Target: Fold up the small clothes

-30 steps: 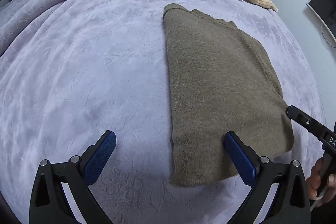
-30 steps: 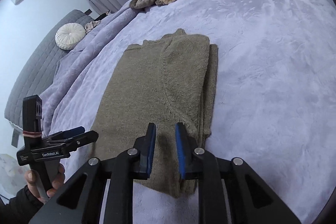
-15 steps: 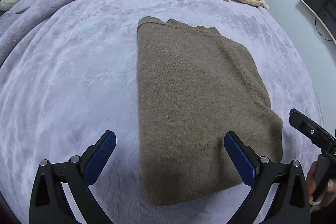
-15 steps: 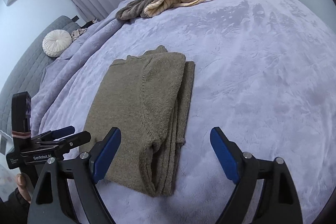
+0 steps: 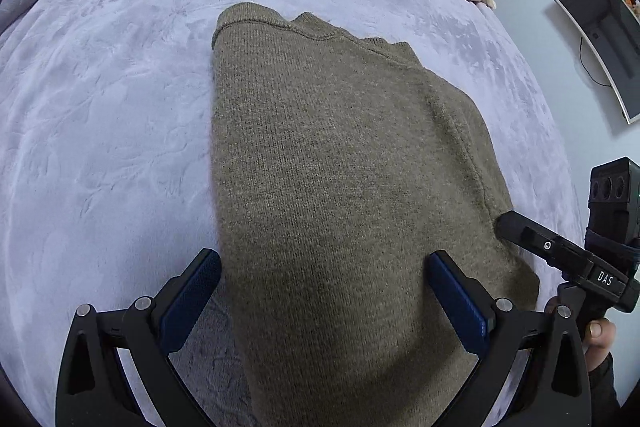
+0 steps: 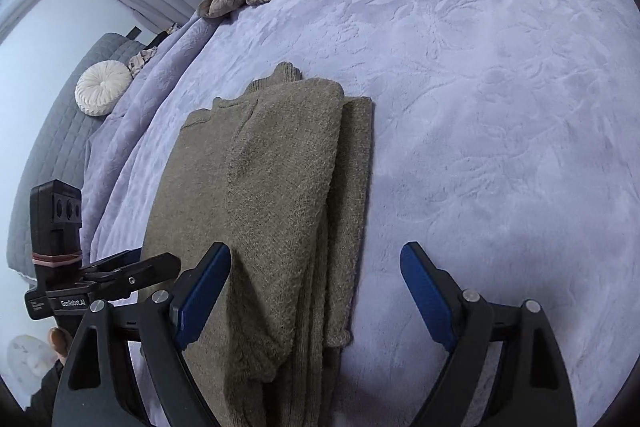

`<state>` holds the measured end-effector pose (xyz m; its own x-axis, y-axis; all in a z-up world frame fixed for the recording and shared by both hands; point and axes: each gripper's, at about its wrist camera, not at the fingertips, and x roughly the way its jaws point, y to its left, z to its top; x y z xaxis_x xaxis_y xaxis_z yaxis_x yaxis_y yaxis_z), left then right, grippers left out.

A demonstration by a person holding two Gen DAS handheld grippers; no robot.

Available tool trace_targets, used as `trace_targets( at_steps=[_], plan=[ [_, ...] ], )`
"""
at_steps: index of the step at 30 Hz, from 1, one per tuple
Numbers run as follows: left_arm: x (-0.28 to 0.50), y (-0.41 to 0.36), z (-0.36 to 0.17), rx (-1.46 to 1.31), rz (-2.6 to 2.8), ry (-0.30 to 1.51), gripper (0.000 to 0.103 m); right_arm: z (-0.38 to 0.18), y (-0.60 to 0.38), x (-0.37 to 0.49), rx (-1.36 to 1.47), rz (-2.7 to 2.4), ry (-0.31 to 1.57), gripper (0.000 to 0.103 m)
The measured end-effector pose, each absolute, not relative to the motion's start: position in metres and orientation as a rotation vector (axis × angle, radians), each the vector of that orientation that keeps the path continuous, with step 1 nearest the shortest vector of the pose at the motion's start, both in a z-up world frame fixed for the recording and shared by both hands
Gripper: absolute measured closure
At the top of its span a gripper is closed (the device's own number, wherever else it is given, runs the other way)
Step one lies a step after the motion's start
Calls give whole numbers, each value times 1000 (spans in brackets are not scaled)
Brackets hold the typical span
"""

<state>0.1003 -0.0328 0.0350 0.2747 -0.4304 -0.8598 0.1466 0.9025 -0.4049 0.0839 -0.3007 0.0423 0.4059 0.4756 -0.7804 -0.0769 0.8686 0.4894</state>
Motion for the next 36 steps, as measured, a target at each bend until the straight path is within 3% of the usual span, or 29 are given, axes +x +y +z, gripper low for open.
trace_targets(
  at_steps=[14, 15, 18, 21, 24, 36],
  plan=[
    [123, -32, 10, -366, -537, 1282, 0, 17, -282, 112, 464, 434, 1109, 14],
    [123, -34, 11, -360, -540, 1278, 1, 18, -276, 112, 452, 467, 1117, 20],
    [119, -41, 19, -306, -526, 1249, 19, 21, -262, 111, 428, 538, 1142, 48],
    [116, -44, 31, -274, -520, 1214, 40, 28, -262, 112, 437, 553, 1128, 64],
    [115, -46, 43, -242, -518, 1194, 51, 38, -255, 107, 382, 542, 1100, 67],
    [95, -48, 67, -183, -476, 1166, 53, 78, -238, 81, 279, 531, 1043, 68]
  ],
)
